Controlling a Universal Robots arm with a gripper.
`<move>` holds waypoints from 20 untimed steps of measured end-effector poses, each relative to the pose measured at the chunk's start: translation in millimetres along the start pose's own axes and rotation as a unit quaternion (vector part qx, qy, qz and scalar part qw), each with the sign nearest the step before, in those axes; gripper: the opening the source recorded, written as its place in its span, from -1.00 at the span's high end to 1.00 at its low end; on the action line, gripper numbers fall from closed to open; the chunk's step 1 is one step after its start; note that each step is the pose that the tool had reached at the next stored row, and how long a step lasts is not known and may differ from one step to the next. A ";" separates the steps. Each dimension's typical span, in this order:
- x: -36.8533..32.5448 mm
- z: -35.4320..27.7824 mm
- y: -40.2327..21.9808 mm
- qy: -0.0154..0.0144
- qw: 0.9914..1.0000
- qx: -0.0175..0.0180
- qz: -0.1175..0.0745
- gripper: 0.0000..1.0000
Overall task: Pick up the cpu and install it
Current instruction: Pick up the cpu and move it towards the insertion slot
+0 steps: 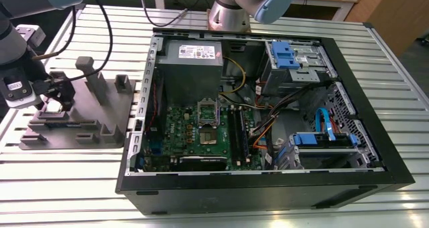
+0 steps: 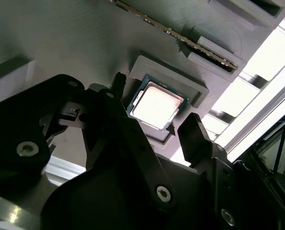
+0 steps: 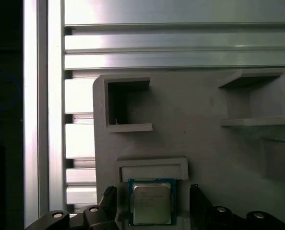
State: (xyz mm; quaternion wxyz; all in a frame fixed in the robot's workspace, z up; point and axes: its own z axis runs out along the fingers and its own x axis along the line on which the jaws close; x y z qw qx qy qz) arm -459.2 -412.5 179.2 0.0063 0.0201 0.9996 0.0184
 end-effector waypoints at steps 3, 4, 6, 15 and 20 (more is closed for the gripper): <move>0.0 0.6 0.0 0.000 1.000 0.000 0.000 -0.39; 0.0 0.6 0.0 0.000 1.000 0.000 0.000 -0.26; 0.0 0.7 0.0 0.000 1.000 0.000 0.000 -0.12; 0.0 -0.5 0.1 0.000 1.000 0.000 0.000 -0.12; 0.2 -0.7 0.0 0.000 1.000 0.000 0.000 -0.12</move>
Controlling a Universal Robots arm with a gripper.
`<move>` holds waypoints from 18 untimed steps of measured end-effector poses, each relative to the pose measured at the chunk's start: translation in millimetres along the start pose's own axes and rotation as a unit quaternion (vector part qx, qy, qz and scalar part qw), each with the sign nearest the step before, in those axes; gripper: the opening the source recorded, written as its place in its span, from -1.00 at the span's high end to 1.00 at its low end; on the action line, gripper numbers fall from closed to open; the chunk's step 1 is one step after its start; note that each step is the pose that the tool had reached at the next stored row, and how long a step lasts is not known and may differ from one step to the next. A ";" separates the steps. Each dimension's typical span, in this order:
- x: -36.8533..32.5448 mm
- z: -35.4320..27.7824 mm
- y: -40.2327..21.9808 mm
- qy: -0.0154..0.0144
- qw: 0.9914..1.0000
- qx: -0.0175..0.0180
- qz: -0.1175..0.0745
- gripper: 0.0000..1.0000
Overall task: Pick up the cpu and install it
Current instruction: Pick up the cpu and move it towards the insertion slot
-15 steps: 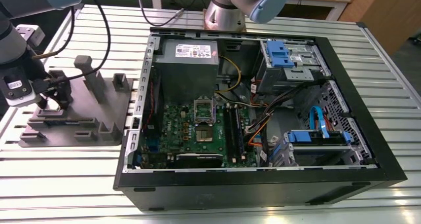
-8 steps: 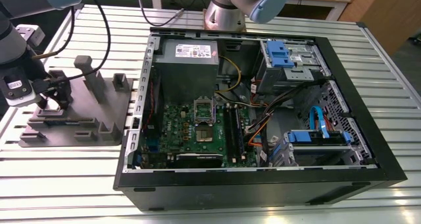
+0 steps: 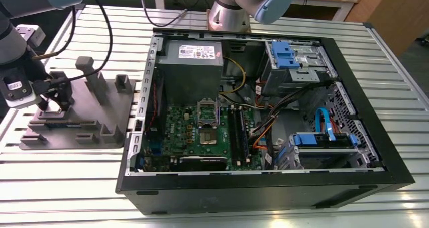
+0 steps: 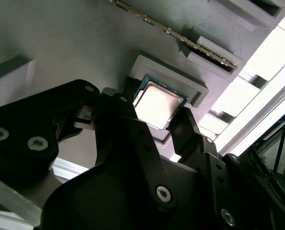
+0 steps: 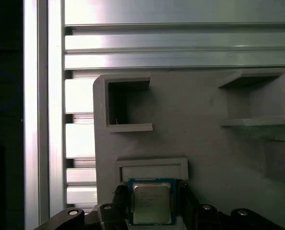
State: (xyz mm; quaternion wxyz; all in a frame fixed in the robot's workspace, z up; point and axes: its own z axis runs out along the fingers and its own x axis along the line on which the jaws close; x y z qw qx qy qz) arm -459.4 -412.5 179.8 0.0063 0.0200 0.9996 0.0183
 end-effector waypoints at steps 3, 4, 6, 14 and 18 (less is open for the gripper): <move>0.7 0.0 0.0 0.000 1.000 -0.001 0.000 -0.12; 0.8 0.0 0.0 0.000 1.000 -0.001 0.000 -0.12; 1.1 0.0 0.0 0.000 1.000 -0.002 0.000 -0.12; 2.4 -0.2 -0.1 0.000 1.000 -0.006 -0.001 -0.12; 4.0 -0.4 -0.1 0.000 1.000 -0.006 -0.001 -0.12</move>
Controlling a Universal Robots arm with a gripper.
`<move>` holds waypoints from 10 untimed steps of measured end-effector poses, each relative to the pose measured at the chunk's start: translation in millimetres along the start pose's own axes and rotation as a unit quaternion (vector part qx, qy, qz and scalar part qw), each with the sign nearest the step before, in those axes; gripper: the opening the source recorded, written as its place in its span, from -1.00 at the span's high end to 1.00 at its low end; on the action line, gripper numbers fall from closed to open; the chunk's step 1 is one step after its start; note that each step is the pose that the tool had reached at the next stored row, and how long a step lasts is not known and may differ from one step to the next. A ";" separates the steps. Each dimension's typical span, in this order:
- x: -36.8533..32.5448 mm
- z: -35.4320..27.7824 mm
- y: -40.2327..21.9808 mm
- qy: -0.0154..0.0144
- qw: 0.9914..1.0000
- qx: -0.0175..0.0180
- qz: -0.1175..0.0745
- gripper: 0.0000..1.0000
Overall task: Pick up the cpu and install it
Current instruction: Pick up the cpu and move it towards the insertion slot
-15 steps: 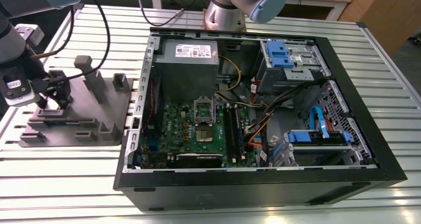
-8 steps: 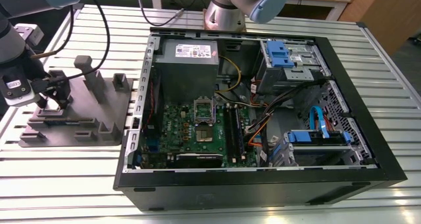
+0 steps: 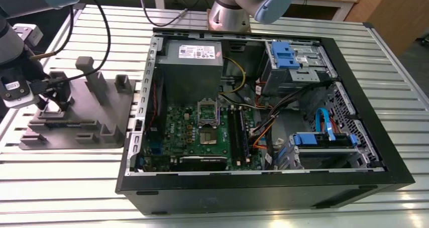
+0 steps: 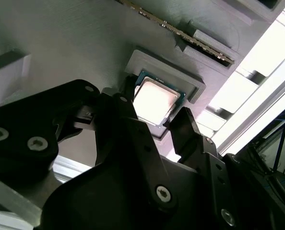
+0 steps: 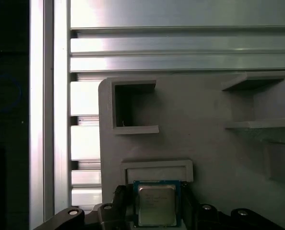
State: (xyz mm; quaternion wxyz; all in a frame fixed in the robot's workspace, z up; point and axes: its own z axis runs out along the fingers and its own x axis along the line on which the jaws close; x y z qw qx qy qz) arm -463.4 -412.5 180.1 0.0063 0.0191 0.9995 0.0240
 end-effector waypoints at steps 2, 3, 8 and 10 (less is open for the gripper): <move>0.2 0.0 0.0 0.000 1.000 0.000 0.000 -0.12; -1.1 0.1 0.1 0.000 1.000 0.000 0.000 -0.12; -2.5 -0.1 0.1 0.000 1.000 0.000 0.000 0.04; -2.6 -0.9 0.2 0.000 1.000 0.000 0.000 0.04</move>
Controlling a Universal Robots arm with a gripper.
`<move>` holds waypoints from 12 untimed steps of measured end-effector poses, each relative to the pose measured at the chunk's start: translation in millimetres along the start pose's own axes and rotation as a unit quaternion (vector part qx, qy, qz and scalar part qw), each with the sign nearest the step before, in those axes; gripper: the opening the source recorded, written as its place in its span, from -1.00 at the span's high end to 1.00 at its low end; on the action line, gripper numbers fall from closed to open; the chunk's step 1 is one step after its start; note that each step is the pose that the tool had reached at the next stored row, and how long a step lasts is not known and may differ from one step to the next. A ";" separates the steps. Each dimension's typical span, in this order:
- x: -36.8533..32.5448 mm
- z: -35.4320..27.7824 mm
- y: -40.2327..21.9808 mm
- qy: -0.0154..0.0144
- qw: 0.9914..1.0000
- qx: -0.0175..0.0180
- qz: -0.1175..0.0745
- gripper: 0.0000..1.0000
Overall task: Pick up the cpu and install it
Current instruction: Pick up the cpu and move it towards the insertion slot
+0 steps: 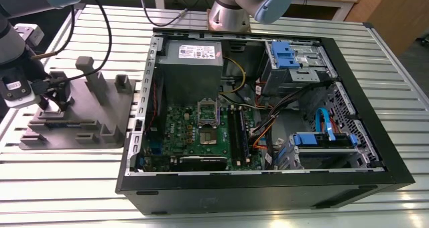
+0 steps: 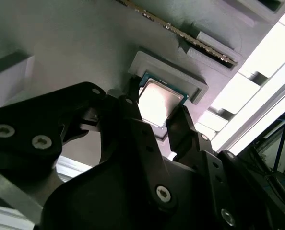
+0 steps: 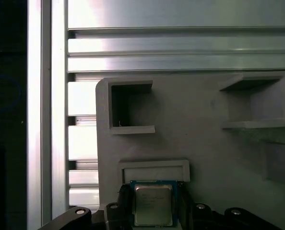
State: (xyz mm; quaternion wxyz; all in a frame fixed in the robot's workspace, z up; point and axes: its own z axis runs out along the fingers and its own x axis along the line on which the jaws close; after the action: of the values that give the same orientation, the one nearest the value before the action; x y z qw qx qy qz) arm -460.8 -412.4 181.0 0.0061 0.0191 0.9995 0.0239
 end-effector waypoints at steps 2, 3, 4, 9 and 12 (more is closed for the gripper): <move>0.0 -1.2 0.1 0.000 1.000 0.000 0.000 0.05; 0.0 -2.1 0.1 0.000 1.000 0.000 0.000 0.05; 0.0 -3.1 0.1 0.000 1.000 0.000 0.000 0.05; -0.1 -11.2 0.5 0.000 1.000 0.000 0.000 0.05; -0.2 -17.6 0.9 0.000 1.000 0.000 0.000 0.05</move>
State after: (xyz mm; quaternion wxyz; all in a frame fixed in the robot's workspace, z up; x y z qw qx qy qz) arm -460.8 -412.4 198.7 0.0059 0.0191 0.9995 0.0240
